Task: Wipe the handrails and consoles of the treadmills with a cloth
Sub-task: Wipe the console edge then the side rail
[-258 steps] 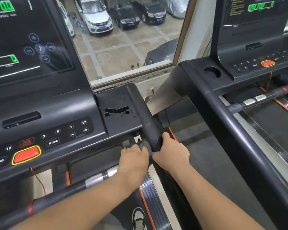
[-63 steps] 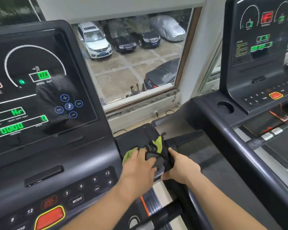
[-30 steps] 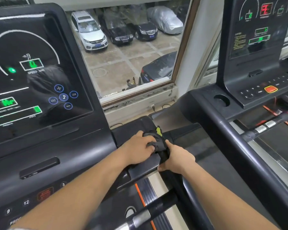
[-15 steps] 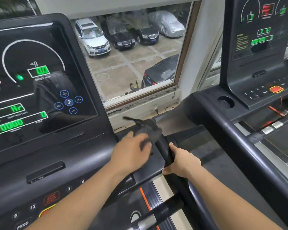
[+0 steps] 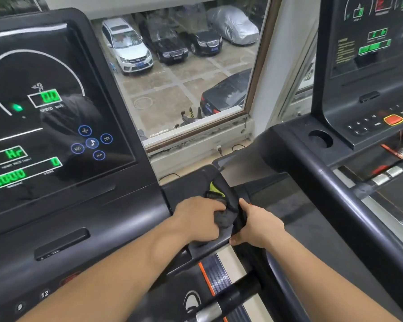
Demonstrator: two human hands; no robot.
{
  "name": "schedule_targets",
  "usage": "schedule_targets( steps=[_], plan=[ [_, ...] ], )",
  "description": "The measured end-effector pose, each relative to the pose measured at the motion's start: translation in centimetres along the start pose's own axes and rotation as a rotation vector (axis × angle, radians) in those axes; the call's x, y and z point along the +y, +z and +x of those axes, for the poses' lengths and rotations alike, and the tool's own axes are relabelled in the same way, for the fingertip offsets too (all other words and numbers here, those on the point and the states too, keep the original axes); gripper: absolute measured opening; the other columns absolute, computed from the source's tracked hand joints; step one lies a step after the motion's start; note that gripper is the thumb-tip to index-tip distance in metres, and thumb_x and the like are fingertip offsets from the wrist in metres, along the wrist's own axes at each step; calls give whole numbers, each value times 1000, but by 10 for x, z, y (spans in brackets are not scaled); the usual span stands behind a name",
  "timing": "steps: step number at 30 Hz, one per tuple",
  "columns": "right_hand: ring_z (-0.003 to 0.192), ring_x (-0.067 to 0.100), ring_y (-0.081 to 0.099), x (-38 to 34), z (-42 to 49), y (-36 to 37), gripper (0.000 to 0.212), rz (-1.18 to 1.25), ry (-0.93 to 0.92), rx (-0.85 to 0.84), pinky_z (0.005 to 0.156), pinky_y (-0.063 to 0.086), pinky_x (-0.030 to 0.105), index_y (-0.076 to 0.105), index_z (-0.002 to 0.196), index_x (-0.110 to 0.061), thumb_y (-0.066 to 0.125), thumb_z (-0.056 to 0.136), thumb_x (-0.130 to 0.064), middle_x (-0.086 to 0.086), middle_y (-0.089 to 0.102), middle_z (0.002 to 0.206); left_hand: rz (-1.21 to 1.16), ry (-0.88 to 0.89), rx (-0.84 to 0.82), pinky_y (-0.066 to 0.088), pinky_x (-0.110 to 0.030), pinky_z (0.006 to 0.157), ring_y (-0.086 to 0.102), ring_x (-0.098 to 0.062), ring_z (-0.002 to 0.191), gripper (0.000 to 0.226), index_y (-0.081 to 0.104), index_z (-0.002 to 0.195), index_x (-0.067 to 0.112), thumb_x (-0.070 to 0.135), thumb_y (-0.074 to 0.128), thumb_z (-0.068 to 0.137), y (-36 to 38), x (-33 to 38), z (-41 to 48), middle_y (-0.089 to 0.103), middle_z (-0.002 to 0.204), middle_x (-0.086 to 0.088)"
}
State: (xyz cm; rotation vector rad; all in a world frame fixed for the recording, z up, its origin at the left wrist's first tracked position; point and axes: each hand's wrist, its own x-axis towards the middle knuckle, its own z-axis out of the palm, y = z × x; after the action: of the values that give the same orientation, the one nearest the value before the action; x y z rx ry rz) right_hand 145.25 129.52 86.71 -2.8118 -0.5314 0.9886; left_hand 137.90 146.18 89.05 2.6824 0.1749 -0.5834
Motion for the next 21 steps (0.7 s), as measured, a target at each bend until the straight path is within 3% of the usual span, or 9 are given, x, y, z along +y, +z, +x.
schedule_targets(
  steps=[2, 7, 12, 14, 18, 21],
  plan=[
    [123, 21, 60, -2, -2, 0, 119, 7, 6, -13, 91, 57, 38, 19, 160, -38, 90, 66, -52, -8, 63, 133, 2, -23, -13, 50, -34, 90, 60, -24, 115, 54, 55, 134, 44, 30, 59, 82, -4, 3, 9, 65, 126, 4],
    [128, 21, 57, -1, -10, 0, 113, 19, -4, 15, 97, 54, 39, 17, 160, -38, 87, 72, -51, -10, 60, 138, 11, -53, 31, 47, -36, 84, 60, -28, 108, 41, 50, 131, 34, 34, 52, 91, 3, 12, 6, 63, 117, -2],
    [126, 20, 59, -1, -15, 0, 116, 27, -6, 8, 98, 52, 39, 11, 161, -40, 86, 73, -52, -12, 60, 138, -414, -143, 177, 53, -32, 86, 63, -17, 98, 21, 62, 103, 40, 35, 59, 83, -3, -24, -16, 69, 105, 10],
    [127, 20, 58, 0, -12, -3, 117, 40, 9, -5, 99, 52, 40, 13, 161, -39, 88, 71, -51, -11, 60, 139, -476, -191, 265, 52, -31, 83, 62, -16, 96, 17, 63, 103, 40, 36, 59, 86, -23, -39, -17, 68, 103, 13],
    [129, 19, 57, -1, -10, -3, 124, 42, 25, -12, 99, 51, 38, 11, 162, -40, 90, 67, -52, -14, 59, 140, -279, -181, 520, 50, -34, 80, 63, -26, 101, 36, 58, 129, 38, 38, 53, 93, -30, -52, -11, 70, 110, 2],
    [125, 19, 59, -1, -9, -3, 120, 43, 23, -12, 98, 53, 39, 15, 161, -40, 90, 68, -52, -13, 61, 136, -55, -237, 507, 47, -40, 94, 57, -37, 114, 48, 59, 137, 28, 40, 38, 96, 26, -27, -5, 67, 116, -12]
  ],
)
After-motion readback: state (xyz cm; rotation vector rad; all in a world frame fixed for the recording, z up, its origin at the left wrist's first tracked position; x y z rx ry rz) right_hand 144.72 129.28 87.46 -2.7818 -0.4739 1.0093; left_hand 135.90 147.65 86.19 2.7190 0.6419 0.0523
